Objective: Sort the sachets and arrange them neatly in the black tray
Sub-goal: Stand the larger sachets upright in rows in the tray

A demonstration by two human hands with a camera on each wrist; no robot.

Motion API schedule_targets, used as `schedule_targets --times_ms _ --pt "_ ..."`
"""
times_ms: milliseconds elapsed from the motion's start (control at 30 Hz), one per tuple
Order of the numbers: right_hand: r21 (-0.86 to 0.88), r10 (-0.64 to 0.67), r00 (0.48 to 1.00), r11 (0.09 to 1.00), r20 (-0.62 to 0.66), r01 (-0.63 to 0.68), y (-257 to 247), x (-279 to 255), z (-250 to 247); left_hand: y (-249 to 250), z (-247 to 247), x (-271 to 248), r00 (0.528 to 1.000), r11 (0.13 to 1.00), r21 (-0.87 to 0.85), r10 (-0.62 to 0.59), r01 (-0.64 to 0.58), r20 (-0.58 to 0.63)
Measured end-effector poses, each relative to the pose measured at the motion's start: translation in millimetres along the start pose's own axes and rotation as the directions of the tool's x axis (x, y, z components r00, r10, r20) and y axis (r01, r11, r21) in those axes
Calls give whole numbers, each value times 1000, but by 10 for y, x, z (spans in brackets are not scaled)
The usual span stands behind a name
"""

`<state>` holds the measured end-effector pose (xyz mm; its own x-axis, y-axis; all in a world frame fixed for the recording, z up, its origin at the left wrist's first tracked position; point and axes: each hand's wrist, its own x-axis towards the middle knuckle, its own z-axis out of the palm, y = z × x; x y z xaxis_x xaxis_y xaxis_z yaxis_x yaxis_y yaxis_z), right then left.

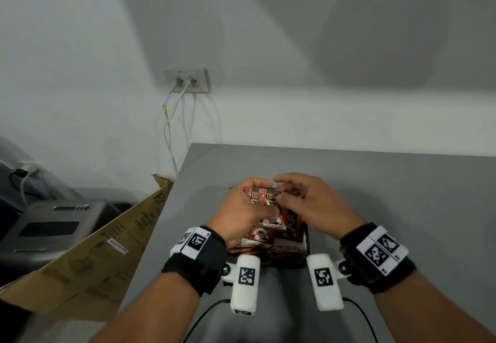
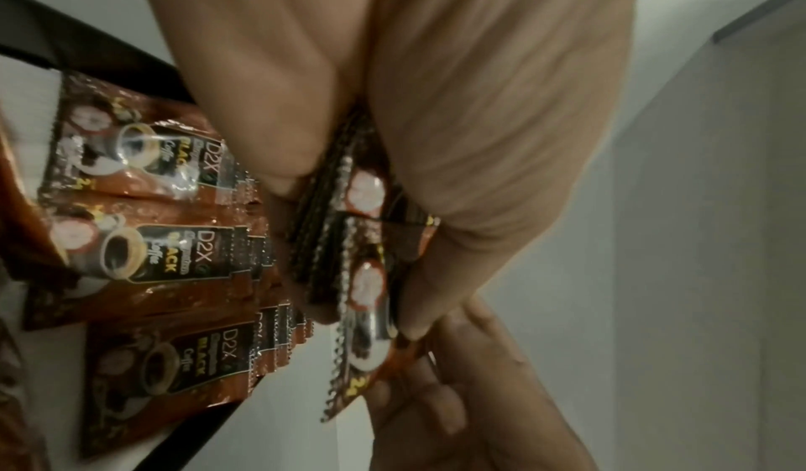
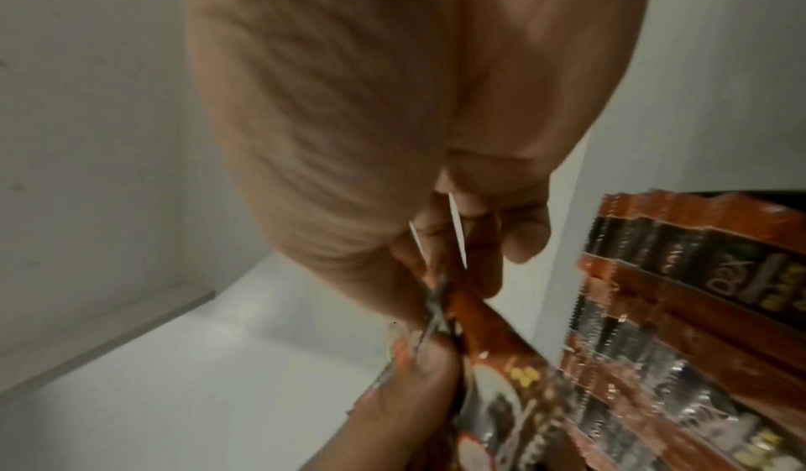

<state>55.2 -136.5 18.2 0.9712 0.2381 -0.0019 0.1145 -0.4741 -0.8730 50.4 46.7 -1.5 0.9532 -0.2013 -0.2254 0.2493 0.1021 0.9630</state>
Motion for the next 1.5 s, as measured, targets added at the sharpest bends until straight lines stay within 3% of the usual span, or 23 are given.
schedule_targets --times_ms 133,233,400,567,800,1200,1400,1500 --pt "-57 8 993 998 -114 -14 13 30 -172 30 -40 46 993 1000 17 12 -10 -119" --pt "-237 55 991 968 -121 -82 146 4 -202 39 -185 50 973 999 -44 -32 22 -231" --pt "-472 134 991 873 -4 -120 477 -15 85 -32 -266 12 977 996 -60 -75 64 -202" --pt "-576 101 995 813 -7 -87 671 -6 207 -74 -294 -23 981 993 -75 -100 89 -168" --pt "-593 -30 999 805 -29 7 755 -10 244 -59 -278 -33 986 990 -94 -116 105 -118" --pt "-596 -220 970 794 -101 118 859 -35 252 -148 -204 21 994 997 48 -51 56 -99" --pt "-544 -161 980 836 -120 71 830 -68 200 -175 -210 -5 989 993 108 -32 48 -144" --pt "-316 -121 967 948 -223 46 538 -108 111 -144 -149 -12 995 994 107 -19 29 -99"
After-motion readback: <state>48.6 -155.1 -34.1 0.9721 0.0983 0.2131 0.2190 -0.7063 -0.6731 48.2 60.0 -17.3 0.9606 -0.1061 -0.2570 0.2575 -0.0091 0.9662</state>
